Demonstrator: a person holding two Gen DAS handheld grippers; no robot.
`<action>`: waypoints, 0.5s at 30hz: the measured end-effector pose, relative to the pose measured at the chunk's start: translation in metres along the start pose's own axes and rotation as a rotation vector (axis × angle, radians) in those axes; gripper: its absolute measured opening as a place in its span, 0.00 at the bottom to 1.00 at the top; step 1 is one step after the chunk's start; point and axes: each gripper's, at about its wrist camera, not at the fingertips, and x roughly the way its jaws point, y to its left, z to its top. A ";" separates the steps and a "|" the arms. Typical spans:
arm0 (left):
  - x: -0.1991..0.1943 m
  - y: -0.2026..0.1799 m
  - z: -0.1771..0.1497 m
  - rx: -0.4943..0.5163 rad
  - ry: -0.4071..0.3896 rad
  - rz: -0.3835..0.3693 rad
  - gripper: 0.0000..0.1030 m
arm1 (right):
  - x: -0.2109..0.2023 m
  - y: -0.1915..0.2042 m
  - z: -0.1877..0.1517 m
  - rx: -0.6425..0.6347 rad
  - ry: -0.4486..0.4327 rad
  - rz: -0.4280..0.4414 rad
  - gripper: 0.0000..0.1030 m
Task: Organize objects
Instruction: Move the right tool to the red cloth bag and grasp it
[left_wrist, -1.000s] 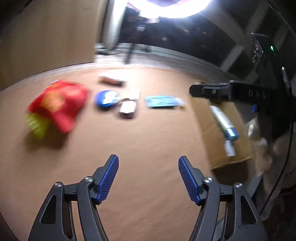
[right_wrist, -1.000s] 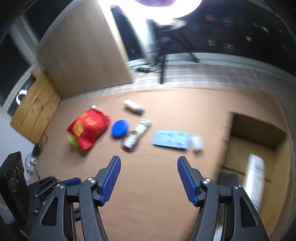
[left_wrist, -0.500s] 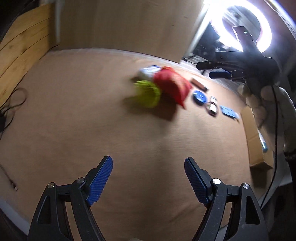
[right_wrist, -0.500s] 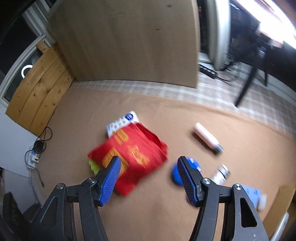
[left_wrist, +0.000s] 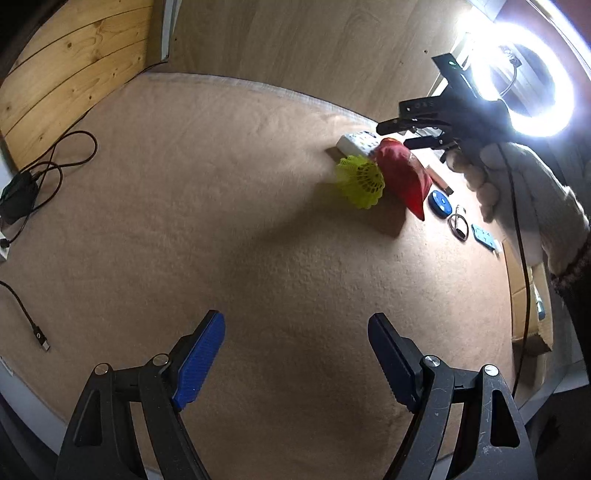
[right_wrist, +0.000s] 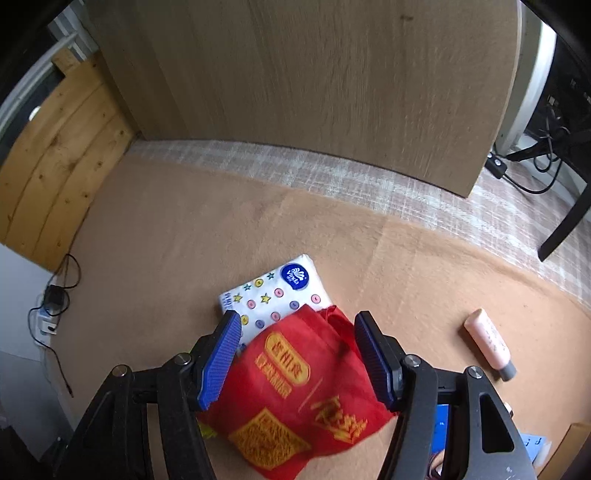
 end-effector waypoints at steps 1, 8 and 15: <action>0.001 0.000 -0.001 0.001 0.002 0.000 0.80 | 0.004 0.000 0.000 0.000 0.014 -0.004 0.58; 0.005 -0.005 -0.001 0.002 0.006 -0.016 0.80 | 0.011 -0.016 -0.017 0.063 0.080 0.078 0.58; 0.010 -0.028 0.001 0.048 0.016 -0.042 0.80 | -0.002 -0.030 -0.057 0.094 0.089 0.133 0.57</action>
